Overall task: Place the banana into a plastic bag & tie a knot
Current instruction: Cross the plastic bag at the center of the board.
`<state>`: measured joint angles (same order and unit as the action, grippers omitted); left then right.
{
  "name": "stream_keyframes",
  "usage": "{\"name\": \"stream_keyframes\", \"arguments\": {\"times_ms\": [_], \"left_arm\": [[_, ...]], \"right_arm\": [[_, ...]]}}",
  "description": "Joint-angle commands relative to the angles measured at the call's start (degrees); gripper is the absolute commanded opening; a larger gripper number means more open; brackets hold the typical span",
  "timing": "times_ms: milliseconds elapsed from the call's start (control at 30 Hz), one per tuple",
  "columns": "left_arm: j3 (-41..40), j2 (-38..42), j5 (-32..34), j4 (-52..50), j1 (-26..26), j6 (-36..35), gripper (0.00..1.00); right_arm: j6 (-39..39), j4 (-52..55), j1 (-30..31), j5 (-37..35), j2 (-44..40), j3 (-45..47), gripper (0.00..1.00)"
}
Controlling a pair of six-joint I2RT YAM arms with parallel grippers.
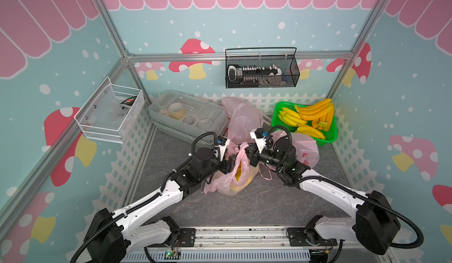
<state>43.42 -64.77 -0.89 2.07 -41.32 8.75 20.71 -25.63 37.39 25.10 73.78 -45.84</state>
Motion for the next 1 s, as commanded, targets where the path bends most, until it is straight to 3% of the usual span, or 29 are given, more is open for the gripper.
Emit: {"name": "stream_keyframes", "arguments": {"times_ms": [0,400,667,867,967], "left_arm": [[0.18,0.09,1.52,3.28,-0.29,-3.43,0.66],[1.41,-1.07,-1.20,5.44,-0.25,-4.53,0.54],[3.69,-2.08,-1.92,3.50,-0.25,-5.41,0.28],[3.36,-0.48,0.34,3.62,-0.33,-5.37,0.00],[1.25,1.16,3.72,6.24,-0.43,-4.13,0.00]], "right_arm": [[-1.37,0.84,0.06,1.79,0.58,-2.20,0.00],[-5.31,7.44,1.82,2.91,1.05,-4.44,0.00],[-8.60,12.23,3.91,2.71,2.42,-6.45,0.00],[-9.83,14.82,4.03,1.49,2.40,-7.11,0.00],[-10.66,16.40,4.01,0.44,2.00,-7.41,0.03]]}}
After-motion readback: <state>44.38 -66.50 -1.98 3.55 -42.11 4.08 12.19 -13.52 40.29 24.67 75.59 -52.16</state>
